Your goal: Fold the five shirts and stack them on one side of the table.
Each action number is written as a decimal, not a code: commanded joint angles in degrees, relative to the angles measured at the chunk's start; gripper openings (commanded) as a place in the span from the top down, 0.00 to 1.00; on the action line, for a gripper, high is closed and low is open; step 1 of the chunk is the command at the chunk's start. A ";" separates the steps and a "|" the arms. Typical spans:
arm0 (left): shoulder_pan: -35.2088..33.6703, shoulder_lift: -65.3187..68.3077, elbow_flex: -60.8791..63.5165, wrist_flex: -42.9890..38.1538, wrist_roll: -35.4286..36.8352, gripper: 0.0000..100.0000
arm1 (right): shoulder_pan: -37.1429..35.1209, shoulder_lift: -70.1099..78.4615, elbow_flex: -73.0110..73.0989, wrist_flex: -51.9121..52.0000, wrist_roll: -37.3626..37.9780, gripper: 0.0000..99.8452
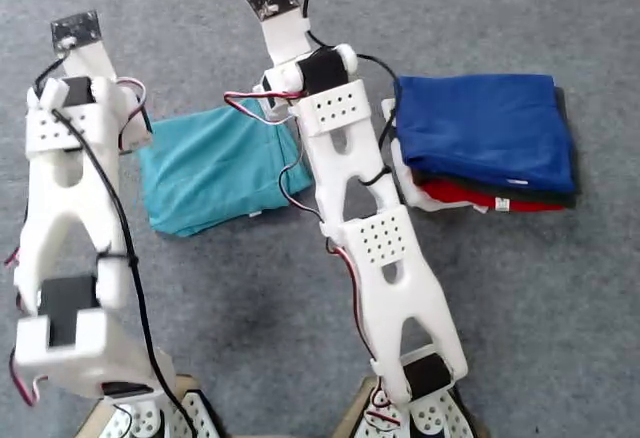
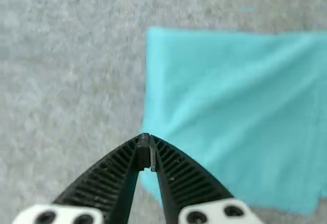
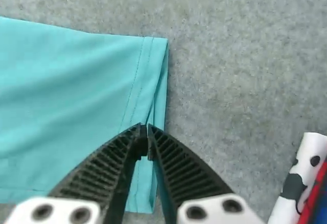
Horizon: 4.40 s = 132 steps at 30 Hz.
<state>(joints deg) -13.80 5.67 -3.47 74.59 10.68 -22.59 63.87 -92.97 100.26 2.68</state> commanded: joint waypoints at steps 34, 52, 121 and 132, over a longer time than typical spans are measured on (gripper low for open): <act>-0.66 40.79 -29.58 -4.57 -10.73 0.97 | -3.69 -20.00 39.87 0.79 -7.74 0.99; -0.22 41.23 -29.85 -6.15 -10.73 0.97 | -0.26 -5.23 40.04 -2.29 -7.65 0.99; -1.71 40.79 -48.57 15.65 -14.77 0.97 | -5.36 -6.64 41.54 -6.24 -19.87 0.99; -5.93 46.51 -56.92 21.19 -14.24 0.66 | -4.48 -6.29 40.84 -5.98 -19.78 0.99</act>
<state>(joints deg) -19.52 51.56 -57.71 95.96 -3.38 -28.40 57.36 -51.12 93.67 -17.10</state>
